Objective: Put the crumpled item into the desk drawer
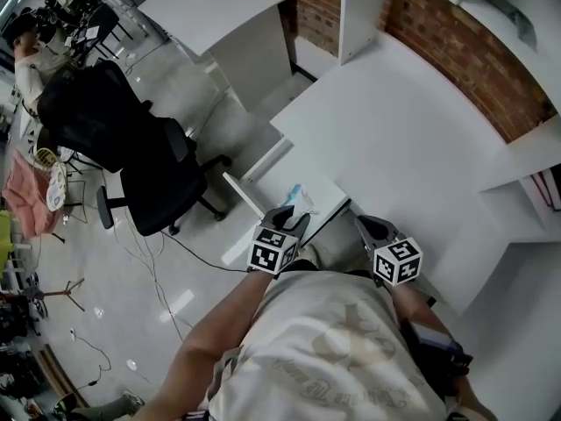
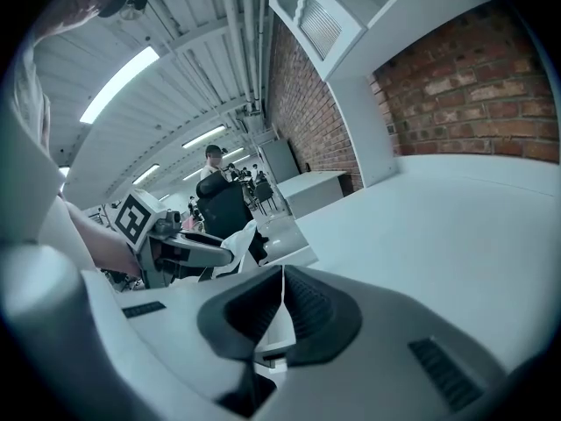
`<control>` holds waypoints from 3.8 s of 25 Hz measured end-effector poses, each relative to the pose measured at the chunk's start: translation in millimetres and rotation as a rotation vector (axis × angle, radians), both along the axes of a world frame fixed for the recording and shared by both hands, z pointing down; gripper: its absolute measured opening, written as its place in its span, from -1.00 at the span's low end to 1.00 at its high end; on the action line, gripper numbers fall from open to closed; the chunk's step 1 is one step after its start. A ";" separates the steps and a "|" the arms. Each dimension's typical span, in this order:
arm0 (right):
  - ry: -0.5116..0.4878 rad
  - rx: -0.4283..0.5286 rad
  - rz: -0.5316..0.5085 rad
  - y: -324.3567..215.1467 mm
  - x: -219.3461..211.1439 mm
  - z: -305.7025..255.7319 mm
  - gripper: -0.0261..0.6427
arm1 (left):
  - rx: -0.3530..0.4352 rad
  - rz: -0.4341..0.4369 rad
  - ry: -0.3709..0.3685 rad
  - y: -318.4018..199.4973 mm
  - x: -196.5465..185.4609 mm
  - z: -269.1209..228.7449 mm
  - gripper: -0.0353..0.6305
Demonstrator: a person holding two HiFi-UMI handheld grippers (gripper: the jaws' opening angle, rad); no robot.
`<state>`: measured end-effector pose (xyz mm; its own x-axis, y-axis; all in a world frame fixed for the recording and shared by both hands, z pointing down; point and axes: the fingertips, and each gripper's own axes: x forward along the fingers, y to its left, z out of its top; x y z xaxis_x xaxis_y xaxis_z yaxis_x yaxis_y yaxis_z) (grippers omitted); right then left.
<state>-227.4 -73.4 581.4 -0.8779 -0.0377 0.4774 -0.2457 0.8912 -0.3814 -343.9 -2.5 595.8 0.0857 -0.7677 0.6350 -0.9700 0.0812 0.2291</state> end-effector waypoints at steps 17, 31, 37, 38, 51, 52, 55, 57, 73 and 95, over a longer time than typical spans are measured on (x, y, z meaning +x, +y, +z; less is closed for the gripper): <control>0.012 0.010 -0.020 20.5 -44.4 -1.2 -0.85 | -0.067 0.004 0.021 13.3 -48.3 32.2 -0.42; 0.063 -0.041 -0.072 -15.0 -66.7 25.6 -0.85 | -0.165 -0.020 0.072 -28.4 -63.5 74.8 -0.42; 0.090 -0.058 -0.096 -31.1 -76.4 36.1 -0.85 | -0.214 -0.035 0.101 -39.6 -68.2 102.8 -0.42; 0.092 -0.059 -0.100 -33.4 -78.9 37.3 -0.85 | -0.221 -0.038 0.107 -41.6 -68.8 108.4 -0.42; 0.097 -0.089 -0.138 -48.3 -109.9 61.9 -0.85 | -0.305 -0.054 0.146 -55.8 -76.9 176.7 -0.42; 0.098 -0.092 -0.140 -50.3 -112.3 65.1 -0.85 | -0.311 -0.056 0.147 -57.2 -78.7 182.7 -0.42; 0.098 -0.104 -0.142 -53.0 -116.6 70.7 -0.85 | -0.334 -0.058 0.152 -60.4 -79.8 199.7 -0.42; 0.098 -0.112 -0.148 -55.2 -121.2 72.1 -0.85 | -0.342 -0.058 0.157 -66.6 -81.6 207.3 -0.42; 0.110 -0.126 -0.221 -43.6 -138.2 67.1 -0.85 | -0.419 -0.105 0.234 -64.8 -72.4 246.1 -0.42; 0.131 -0.145 -0.228 -45.1 -148.3 61.3 -0.85 | -0.504 -0.216 0.316 -54.8 -82.3 290.3 -0.42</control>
